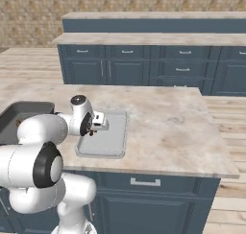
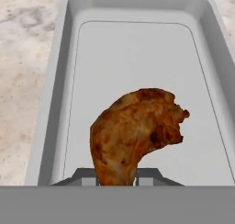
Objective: Place one eggplant and one chicken drumstick in each tupperware on the nearby counter, to pack two identical lunches.
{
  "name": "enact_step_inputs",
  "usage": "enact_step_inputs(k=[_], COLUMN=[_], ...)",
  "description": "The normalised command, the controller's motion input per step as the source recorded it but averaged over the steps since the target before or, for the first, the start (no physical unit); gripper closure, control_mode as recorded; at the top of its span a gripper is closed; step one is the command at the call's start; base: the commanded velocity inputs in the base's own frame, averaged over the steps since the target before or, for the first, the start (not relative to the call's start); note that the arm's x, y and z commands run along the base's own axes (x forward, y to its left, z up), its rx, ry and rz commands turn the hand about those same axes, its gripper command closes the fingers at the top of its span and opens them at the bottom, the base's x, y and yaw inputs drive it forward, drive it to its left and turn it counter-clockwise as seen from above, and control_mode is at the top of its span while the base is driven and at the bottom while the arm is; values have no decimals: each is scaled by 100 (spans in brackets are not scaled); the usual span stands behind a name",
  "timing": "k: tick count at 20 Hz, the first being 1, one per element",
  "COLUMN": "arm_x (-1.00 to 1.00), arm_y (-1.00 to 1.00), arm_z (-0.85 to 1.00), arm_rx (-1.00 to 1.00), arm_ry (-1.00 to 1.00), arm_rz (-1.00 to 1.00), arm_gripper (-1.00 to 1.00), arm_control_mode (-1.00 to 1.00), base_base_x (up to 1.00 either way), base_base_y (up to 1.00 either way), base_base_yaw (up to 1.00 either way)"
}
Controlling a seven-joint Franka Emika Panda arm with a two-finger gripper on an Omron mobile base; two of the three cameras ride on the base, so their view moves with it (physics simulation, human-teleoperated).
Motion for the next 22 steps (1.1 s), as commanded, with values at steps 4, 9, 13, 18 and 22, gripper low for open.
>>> enact_step_inputs(k=[4, 9, 13, 18, 22], arm_x=[32, 36, 31, 23, 19], arm_y=[0, 0, 0, 0, 0], arm_z=[-24, -13, -14, -23, -27], arm_rx=[0, 0, 0, 0, 0], arm_ry=[0, 1, 1, 1, 0], arm_rz=[0, 0, 0, 0, 0], arm_gripper=[100, 100, 100, 100, 100], arm_control_mode=[-100, -100, -100, -100, -100], base_base_x=[0, 0, 0, 0, 0], base_base_y=[0, 0, 0, 0, 0], base_base_yaw=[0, 0, 0, 0, 0])
